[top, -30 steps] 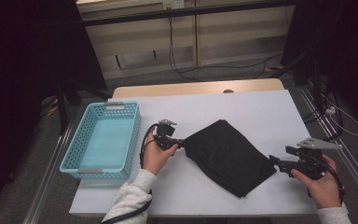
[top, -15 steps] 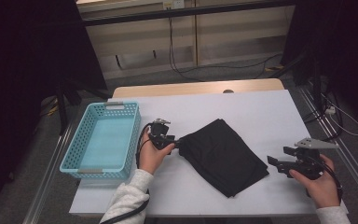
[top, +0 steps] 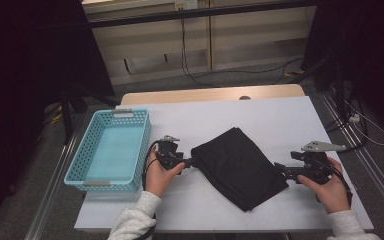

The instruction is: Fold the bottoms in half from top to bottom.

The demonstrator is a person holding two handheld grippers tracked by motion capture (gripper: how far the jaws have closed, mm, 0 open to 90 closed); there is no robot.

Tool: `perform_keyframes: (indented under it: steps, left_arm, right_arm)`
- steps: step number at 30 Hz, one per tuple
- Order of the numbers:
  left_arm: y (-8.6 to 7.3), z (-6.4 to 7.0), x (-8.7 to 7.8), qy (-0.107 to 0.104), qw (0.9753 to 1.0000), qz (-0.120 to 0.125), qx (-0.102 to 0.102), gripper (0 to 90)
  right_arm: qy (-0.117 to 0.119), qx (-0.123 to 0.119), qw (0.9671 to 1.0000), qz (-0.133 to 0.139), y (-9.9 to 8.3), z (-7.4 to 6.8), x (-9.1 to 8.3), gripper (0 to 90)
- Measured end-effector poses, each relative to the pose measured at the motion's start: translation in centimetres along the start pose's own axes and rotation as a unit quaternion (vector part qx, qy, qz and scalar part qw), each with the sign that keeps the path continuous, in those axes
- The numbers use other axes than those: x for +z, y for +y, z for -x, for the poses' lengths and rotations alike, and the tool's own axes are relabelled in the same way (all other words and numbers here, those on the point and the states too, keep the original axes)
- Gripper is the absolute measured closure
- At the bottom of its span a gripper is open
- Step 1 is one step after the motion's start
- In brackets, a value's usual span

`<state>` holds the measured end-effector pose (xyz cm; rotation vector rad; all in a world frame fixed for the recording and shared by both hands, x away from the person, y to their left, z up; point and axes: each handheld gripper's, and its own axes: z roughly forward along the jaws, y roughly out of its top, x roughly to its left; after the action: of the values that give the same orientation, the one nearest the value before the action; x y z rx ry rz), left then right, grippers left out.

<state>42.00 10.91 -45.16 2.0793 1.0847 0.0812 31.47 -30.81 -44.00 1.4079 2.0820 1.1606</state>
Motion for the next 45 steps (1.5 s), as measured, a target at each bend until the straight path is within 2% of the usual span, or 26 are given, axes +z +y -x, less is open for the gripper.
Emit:
perform_keyframes:
  steps: [3,6,8,9,11,14,16,17,19,22,25,27,30,31,33,35,36,40,45]
  left_arm:
    - [0.0,0.3,0.2,-0.002,1.0,-0.001,-0.004,37.0]
    - [0.2,0.6,0.2,-0.025,0.9995,-0.017,-0.01,48.5]
    - [0.3,0.9,0.3,-0.022,0.9995,-0.023,-0.002,50.6]
    - [0.3,1.1,0.4,-0.022,0.9994,-0.025,-0.002,56.4]
    - [0.2,1.5,0.5,-0.009,0.9994,-0.03,0.011,63.9]
    - [0.3,1.8,0.5,-0.004,0.9992,-0.039,0.004,74.8]
    - [0.4,1.6,0.4,-0.01,0.9986,-0.051,0.001,79.8]
    - [0.4,1.6,0.4,-0.01,0.9986,-0.052,-0.007,82.0]
    - [0.6,1.3,0.1,-0.014,0.9981,-0.06,-0.009,83.2]
    - [1.1,0.6,-0.5,-0.018,0.9986,-0.039,-0.032,83.7]
    - [1.5,-0.1,-0.8,-0.015,0.9986,-0.032,-0.04,83.7]
    - [1.6,-0.5,-0.8,-0.013,0.9984,-0.029,-0.047,83.6]
    - [1.8,-0.8,-0.9,0.0,0.9986,-0.026,-0.046,83.4]
    - [1.9,-0.8,-0.9,0.001,0.9987,-0.026,-0.044,83.4]
    - [2.0,-1.0,-1.1,0.01,0.9988,-0.022,-0.043,83.5]
    - [2.1,-1.2,-1.3,0.015,0.9987,-0.017,-0.045,83.9]
    - [2.1,-1.4,-1.5,0.011,0.9987,-0.016,-0.048,84.1]
    - [2.0,-1.3,-1.5,0.012,0.9987,-0.016,-0.047,84.0]
    - [1.8,-1.4,-1.6,0.005,0.9986,-0.018,-0.05,84.1]
  right_arm:
    - [-0.001,0.001,1.0,0.001,-0.1,0.1,-0.1,21.4]
    - [-0.004,0.001,1.0,0.001,-0.3,0.2,-0.4,21.4]
    - [-0.006,0.004,1.0,0.002,-0.4,0.2,-0.6,21.4]
    - [-0.006,0.005,1.0,0.002,-0.4,0.3,-0.7,21.4]
    - [-0.008,0.006,0.9999,0.002,-0.5,0.4,-0.8,21.4]
    - [-0.01,0.006,0.9999,-0.001,-0.7,0.4,-0.9,21.4]
    - [-0.013,0.005,0.9999,0.0,-0.7,0.4,-1.0,21.4]
    - [-0.014,0.004,0.9999,0.001,-0.7,0.4,-1.0,21.4]
    - [-0.013,0.005,0.9999,0.004,-0.7,0.4,-1.1,21.4]
    - [-0.014,0.004,0.9999,0.004,-0.7,0.3,-1.0,21.4]
    - [-0.023,0.007,0.9997,0.008,-0.6,-0.1,-0.7,21.4]
    - [-0.031,0.013,0.9994,0.01,-0.6,-0.9,-0.1,21.4]
    - [-0.047,0.018,0.9987,0.005,-0.3,-2.6,0.8,21.4]
    - [-0.045,0.027,0.9986,0.008,-0.2,-3.2,1.2,21.4]
    - [-0.035,0.029,0.9989,0.003,-0.1,-4.0,1.8,21.2]
    - [-0.026,0.024,0.9994,-0.006,-0.1,-4.6,2.3,20.8]
    - [-0.02,0.025,0.9994,-0.008,-0.1,-4.9,2.6,20.7]
    - [-0.012,0.014,0.9996,-0.019,-0.1,-6.2,3.5,20.5]
    - [-0.035,-0.015,0.9984,-0.042,-0.1,-7.3,4.4,20.2]
